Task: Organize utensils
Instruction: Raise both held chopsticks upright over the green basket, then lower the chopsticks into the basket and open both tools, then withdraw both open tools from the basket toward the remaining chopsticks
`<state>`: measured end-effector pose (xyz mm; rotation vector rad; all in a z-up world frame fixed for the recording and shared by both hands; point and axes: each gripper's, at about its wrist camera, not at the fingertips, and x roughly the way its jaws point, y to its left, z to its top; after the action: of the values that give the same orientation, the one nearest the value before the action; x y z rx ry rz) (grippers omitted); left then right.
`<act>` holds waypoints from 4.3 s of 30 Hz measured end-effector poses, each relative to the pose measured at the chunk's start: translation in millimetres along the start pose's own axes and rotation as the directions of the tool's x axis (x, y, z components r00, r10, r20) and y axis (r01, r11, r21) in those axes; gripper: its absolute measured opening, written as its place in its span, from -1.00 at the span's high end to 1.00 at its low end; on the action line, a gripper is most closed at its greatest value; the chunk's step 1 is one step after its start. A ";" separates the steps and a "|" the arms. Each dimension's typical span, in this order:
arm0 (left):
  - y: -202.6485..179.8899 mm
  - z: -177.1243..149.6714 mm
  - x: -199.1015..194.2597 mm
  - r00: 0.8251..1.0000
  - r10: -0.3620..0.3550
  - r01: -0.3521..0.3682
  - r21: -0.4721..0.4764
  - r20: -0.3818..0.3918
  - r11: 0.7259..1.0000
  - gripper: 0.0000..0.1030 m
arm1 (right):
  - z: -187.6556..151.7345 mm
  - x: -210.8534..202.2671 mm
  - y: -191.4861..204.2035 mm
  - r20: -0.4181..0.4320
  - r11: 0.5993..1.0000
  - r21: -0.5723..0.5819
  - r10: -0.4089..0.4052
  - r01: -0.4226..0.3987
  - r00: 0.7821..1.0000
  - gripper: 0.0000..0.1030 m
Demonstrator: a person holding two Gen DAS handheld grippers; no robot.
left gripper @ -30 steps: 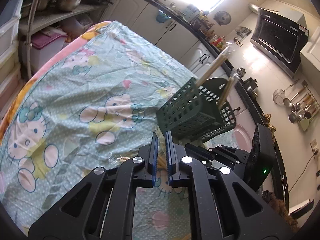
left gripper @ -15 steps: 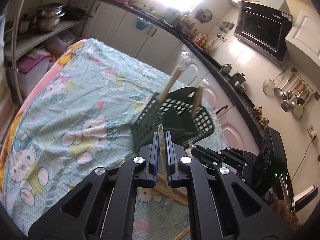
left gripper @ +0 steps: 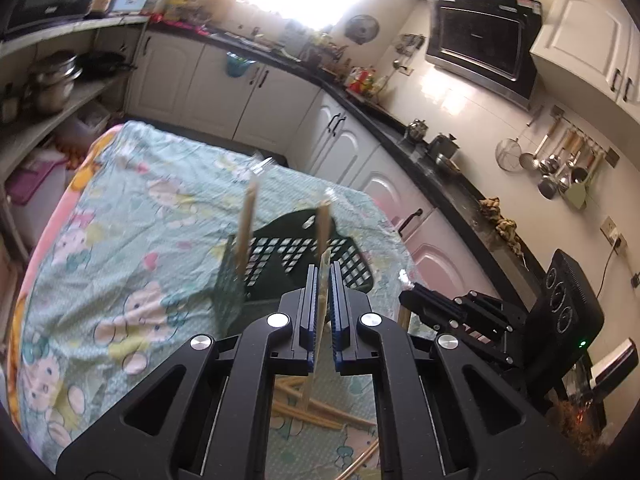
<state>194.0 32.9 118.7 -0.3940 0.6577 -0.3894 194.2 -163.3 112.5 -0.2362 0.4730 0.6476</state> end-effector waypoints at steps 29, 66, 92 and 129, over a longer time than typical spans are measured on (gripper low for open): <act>-76.2 96.5 -22.4 0.980 0.006 -0.049 0.209 0.201 0.977 0.95 | 97.0 -43.8 -45.9 0.362 0.988 0.138 -0.114 0.067 0.925 0.91; -34.6 55.0 63.3 0.986 0.078 -0.107 0.203 0.146 0.973 0.94 | 27.6 49.8 -87.2 0.328 0.954 0.216 -0.273 0.209 0.904 0.90; -28.0 34.1 36.1 0.972 0.148 -0.182 0.187 0.183 0.965 -0.53 | -5.5 32.8 -82.4 0.153 0.931 0.274 -0.291 0.242 0.945 -0.13; 11.8 -21.3 -24.8 0.963 0.195 -0.206 0.037 0.186 0.978 -0.80 | -32.2 -19.8 -25.7 0.098 0.959 0.206 -0.219 0.195 0.971 -0.36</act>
<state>164.7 49.7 110.3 -0.3022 0.5020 -0.1756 185.3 -205.0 96.0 -0.0589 0.3862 0.4040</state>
